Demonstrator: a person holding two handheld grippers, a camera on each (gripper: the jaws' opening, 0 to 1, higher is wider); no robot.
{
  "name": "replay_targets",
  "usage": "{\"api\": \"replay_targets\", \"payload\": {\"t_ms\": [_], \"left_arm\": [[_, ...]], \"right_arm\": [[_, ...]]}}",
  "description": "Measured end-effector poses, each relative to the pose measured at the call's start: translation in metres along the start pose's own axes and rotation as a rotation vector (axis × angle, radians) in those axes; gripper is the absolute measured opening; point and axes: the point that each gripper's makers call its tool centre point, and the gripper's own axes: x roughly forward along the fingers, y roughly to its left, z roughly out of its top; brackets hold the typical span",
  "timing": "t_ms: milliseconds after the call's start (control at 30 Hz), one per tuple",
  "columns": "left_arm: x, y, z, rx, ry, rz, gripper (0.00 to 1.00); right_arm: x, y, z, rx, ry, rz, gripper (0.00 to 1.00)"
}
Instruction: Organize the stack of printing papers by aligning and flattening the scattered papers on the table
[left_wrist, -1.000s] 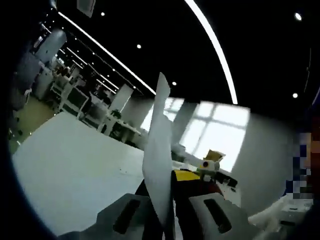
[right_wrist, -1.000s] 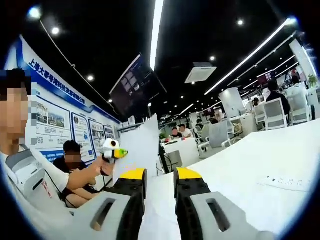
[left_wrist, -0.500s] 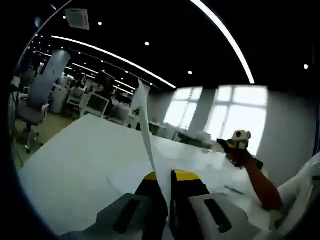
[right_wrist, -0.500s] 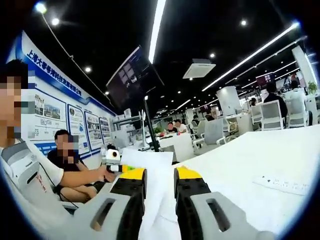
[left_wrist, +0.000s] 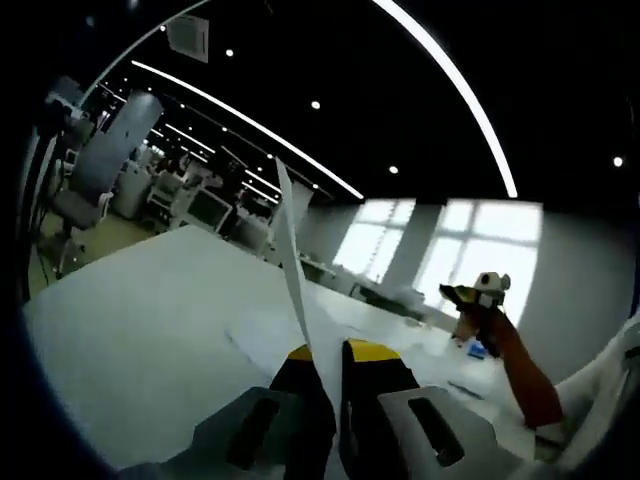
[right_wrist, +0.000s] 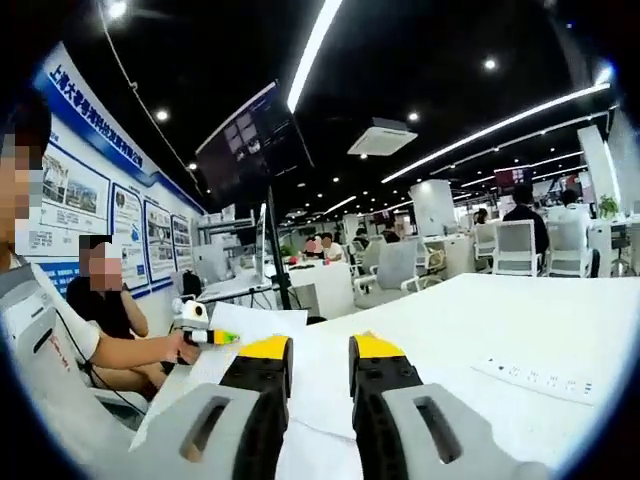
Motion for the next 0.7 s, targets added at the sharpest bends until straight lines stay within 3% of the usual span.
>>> {"api": "replay_targets", "payload": {"t_ms": [167,267,333,367,500,533,600,700], "left_arm": [[-0.002,0.002,-0.011,-0.026,0.024,0.009,0.06],[-0.003,0.007,-0.026,-0.021,0.074,0.043,0.06],[-0.004,0.007,-0.043,0.003,0.141,0.078,0.06],[-0.003,0.009,-0.046,0.014,0.16,0.065,0.06],[-0.003,0.019,-0.04,0.007,0.158,0.05,0.06],[-0.004,0.023,-0.042,-0.036,0.173,0.067,0.06],[-0.006,0.036,-0.044,-0.047,0.194,0.098,0.06],[-0.006,0.03,-0.033,-0.228,0.133,0.035,0.06]], "right_arm": [[-0.005,0.001,-0.007,-0.035,0.054,-0.043,0.19],[-0.012,0.005,-0.003,-0.053,0.057,-0.057,0.2],[-0.016,0.004,0.001,-0.051,0.049,-0.07,0.2],[-0.018,0.004,0.003,-0.05,0.052,-0.075,0.2],[-0.027,0.003,0.005,-0.072,0.057,-0.101,0.2],[-0.03,0.002,0.006,-0.073,0.058,-0.107,0.2],[-0.035,0.0,0.006,-0.077,0.059,-0.122,0.2],[-0.043,-0.001,0.008,-0.087,0.062,-0.143,0.21]]}}
